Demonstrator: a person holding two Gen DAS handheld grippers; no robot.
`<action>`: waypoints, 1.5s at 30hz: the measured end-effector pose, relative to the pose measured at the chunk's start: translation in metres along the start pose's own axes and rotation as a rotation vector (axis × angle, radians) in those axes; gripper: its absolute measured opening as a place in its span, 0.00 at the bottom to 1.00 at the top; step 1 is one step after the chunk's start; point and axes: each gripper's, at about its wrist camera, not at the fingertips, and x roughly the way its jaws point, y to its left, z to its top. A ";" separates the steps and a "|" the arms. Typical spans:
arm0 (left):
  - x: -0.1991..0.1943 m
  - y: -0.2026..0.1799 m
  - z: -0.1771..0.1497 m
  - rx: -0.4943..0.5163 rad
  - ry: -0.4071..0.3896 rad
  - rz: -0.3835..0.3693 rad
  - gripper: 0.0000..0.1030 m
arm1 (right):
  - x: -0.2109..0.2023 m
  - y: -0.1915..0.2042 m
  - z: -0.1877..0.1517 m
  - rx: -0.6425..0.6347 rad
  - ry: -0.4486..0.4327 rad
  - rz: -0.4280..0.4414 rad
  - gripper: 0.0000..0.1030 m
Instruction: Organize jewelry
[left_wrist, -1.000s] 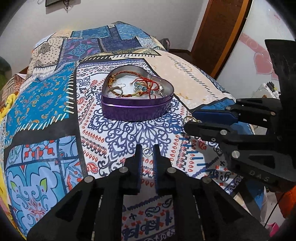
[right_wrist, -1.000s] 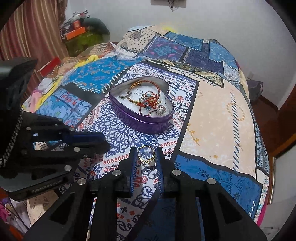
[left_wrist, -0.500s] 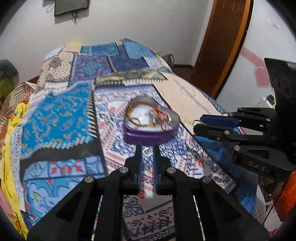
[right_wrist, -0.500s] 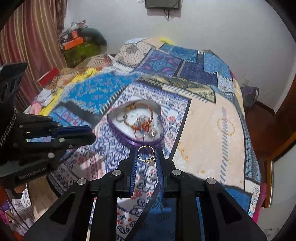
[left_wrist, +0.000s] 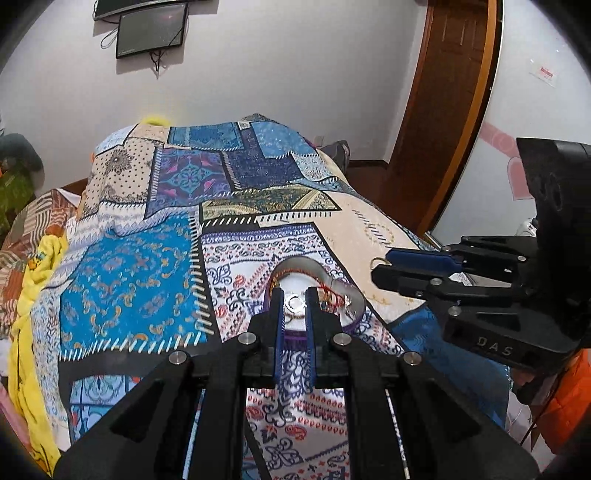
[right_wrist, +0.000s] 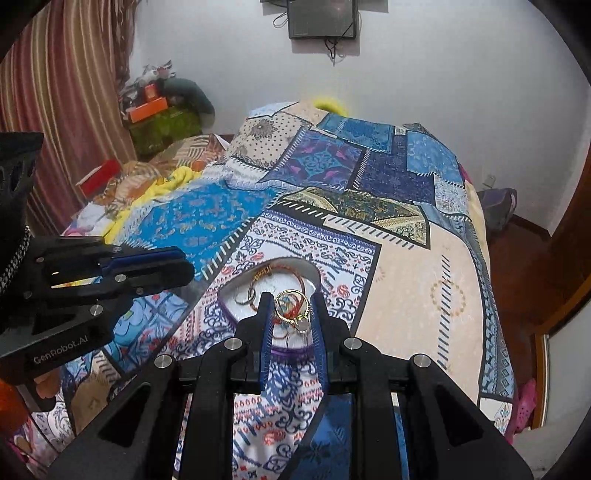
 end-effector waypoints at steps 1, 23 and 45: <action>0.001 0.000 0.000 0.003 -0.001 0.000 0.09 | 0.003 -0.001 0.001 0.005 0.001 0.003 0.17; 0.053 0.008 -0.011 -0.017 0.097 -0.037 0.09 | 0.045 0.001 -0.011 -0.004 0.108 0.070 0.17; 0.028 0.010 -0.004 -0.044 0.064 -0.013 0.09 | 0.031 0.003 -0.004 0.000 0.098 0.047 0.19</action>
